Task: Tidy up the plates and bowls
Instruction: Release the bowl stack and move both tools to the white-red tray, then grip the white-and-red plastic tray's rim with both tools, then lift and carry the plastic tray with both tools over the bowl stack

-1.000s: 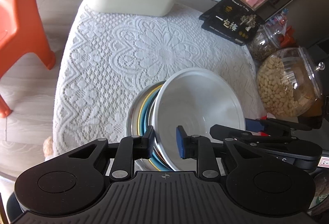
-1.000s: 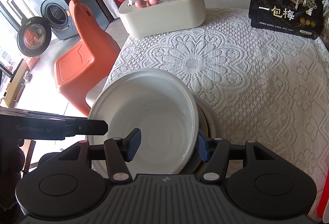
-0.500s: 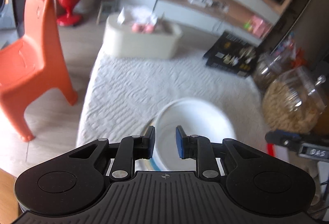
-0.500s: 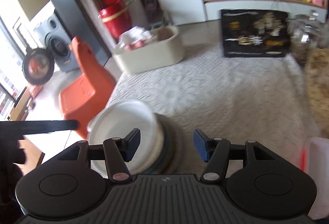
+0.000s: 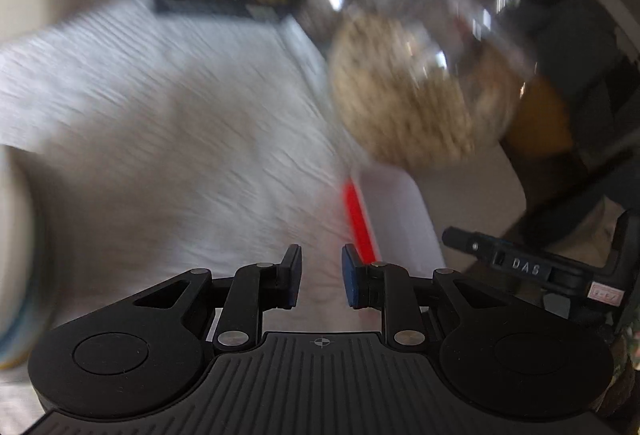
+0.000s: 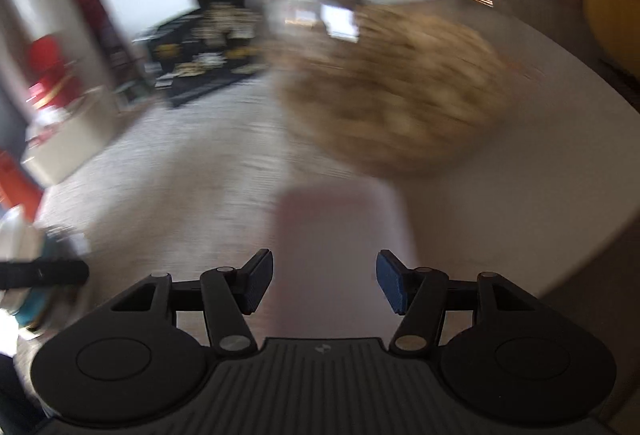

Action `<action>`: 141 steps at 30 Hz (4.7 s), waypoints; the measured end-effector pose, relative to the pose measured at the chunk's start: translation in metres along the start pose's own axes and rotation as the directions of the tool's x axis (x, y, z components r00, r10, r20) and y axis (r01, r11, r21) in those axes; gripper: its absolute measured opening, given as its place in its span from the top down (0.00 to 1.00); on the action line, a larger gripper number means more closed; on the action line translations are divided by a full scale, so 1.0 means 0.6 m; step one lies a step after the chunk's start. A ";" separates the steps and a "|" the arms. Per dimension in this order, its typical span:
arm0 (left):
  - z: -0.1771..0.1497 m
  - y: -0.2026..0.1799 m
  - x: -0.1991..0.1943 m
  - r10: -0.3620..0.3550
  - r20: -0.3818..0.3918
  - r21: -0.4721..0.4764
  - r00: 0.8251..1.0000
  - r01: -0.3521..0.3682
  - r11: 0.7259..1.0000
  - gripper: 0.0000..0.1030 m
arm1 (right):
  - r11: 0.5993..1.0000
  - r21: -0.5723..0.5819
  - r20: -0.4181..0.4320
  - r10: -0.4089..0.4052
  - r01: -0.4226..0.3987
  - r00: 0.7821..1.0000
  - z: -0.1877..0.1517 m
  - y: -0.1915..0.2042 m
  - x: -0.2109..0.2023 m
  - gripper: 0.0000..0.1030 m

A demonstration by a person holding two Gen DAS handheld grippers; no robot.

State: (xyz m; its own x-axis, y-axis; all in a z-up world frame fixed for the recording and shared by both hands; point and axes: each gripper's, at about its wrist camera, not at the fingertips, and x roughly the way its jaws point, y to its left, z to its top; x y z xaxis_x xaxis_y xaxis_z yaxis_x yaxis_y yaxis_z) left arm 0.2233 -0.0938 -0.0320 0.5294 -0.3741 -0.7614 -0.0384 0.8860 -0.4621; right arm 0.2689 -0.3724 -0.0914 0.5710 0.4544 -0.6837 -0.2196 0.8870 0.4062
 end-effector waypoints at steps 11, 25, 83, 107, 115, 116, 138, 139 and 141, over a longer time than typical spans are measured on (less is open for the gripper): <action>0.000 -0.082 0.159 0.093 -0.041 0.115 0.995 -0.088 0.989 0.77 | 0.990 0.127 -0.118 0.076 -0.061 0.990 -0.012 -0.072 0.123 0.65; -0.046 0.000 0.094 0.216 0.017 0.118 0.976 -0.216 0.969 0.77 | 0.976 0.028 -0.123 0.217 -0.215 0.968 -0.064 0.074 0.101 0.67; -0.144 0.148 0.004 0.151 0.002 -0.133 0.989 -0.149 0.980 0.80 | 0.968 -0.221 -0.040 0.115 -0.121 0.993 -0.164 0.268 0.065 0.63; -0.055 0.203 -0.341 0.256 0.314 -0.180 0.914 -0.208 0.961 0.79 | 0.826 -0.421 0.093 0.450 -0.375 0.888 -0.028 0.526 -0.107 0.62; -0.061 0.304 -0.292 0.249 0.199 -0.283 0.948 -0.188 0.941 0.79 | 0.821 -0.430 -0.008 0.412 -0.375 0.911 -0.043 0.580 -0.020 0.62; -0.063 0.315 -0.289 0.239 0.190 -0.292 0.952 -0.178 0.940 0.79 | 0.823 -0.427 -0.016 0.407 -0.374 0.913 -0.043 0.581 -0.010 0.62; -0.022 0.341 -0.295 0.138 0.159 -0.260 0.978 -0.093 0.961 0.79 | 0.825 -0.406 -0.047 0.412 -0.394 0.910 -0.025 0.586 0.005 0.62; -0.020 0.344 -0.300 0.135 0.159 -0.261 0.978 -0.090 0.961 0.79 | 0.820 -0.410 -0.048 0.418 -0.400 0.907 -0.024 0.589 0.001 0.62; -0.018 0.349 -0.309 0.137 0.162 -0.270 0.977 -0.090 0.959 0.79 | 0.809 -0.419 -0.050 0.432 -0.411 0.901 -0.024 0.595 -0.006 0.62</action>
State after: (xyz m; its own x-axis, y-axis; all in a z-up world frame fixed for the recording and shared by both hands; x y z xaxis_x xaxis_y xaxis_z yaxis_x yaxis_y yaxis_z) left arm 0.1078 0.1581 0.0074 0.6495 -0.1997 -0.7337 -0.3129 0.8092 -0.4973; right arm 0.1773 -0.0561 0.0473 0.3802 0.7963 -0.4706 -0.7442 0.5655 0.3556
